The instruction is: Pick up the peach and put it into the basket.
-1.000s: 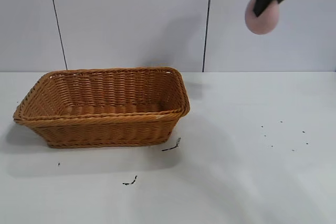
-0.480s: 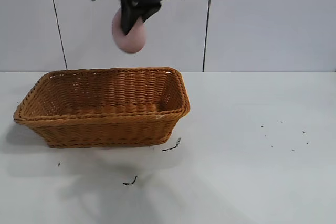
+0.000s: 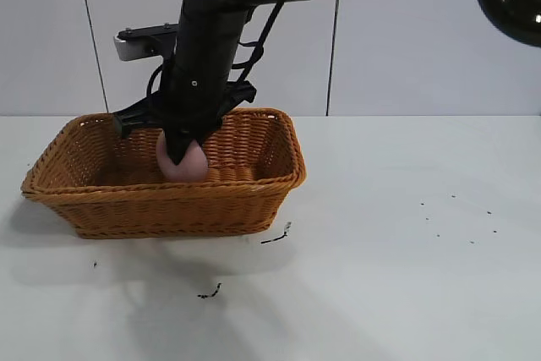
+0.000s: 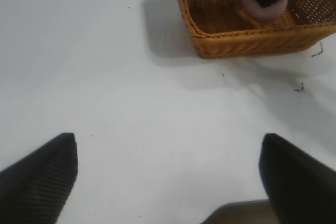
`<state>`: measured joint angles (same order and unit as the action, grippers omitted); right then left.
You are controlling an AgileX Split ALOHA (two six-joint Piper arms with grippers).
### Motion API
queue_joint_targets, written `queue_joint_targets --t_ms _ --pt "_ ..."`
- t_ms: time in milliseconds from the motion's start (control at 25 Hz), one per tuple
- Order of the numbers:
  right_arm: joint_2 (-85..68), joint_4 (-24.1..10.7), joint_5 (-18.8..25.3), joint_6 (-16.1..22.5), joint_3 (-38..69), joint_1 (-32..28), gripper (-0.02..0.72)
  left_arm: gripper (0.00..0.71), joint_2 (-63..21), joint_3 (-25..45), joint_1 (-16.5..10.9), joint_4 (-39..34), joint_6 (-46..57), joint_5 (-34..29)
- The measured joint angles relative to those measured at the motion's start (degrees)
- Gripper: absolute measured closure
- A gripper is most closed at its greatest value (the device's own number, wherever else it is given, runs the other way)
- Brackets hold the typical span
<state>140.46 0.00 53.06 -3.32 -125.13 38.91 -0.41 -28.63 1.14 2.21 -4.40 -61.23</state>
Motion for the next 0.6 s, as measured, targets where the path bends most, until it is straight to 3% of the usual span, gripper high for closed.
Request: queue_joint_targets --t_ms 320,600 --pt "-7.53 -0.35 2.5 -0.13 0.0 -1.72 0.015 0.018 0.0 0.0 0.0 0.0 0.0 0.0" --pt "-10.39 -0.41 3.91 -0.08 -0.06 -13.47 0.014 0.018 0.0 0.0 0.0 0.0 0.0 0.0"
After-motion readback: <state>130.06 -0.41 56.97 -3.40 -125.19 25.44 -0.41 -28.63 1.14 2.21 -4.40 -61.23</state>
